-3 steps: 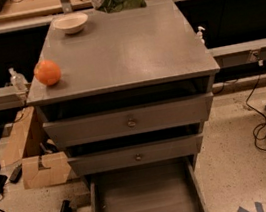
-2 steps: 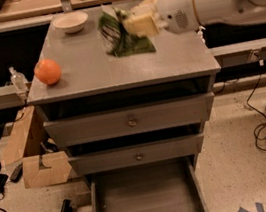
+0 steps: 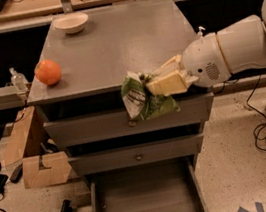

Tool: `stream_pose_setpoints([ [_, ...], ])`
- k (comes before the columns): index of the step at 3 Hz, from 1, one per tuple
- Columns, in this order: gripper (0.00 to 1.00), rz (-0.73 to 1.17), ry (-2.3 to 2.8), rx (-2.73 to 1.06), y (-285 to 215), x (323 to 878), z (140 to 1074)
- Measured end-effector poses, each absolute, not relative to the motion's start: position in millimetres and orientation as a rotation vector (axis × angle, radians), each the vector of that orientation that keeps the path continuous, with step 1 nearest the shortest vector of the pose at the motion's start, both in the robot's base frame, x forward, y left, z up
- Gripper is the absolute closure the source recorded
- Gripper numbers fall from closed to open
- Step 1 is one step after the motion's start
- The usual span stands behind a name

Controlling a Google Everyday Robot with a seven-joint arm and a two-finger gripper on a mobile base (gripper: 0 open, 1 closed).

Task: Place green jalapeno chip bag into bottom drawer

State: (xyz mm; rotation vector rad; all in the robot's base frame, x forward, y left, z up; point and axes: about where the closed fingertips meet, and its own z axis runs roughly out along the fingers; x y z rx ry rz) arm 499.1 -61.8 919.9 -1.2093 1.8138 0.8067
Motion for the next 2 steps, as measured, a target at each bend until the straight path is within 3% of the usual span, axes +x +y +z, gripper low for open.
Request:
stream_pose_setpoints([
  [2, 1.0, 0.845, 1.823, -1.25, -61.4, 484.4, 915.1],
])
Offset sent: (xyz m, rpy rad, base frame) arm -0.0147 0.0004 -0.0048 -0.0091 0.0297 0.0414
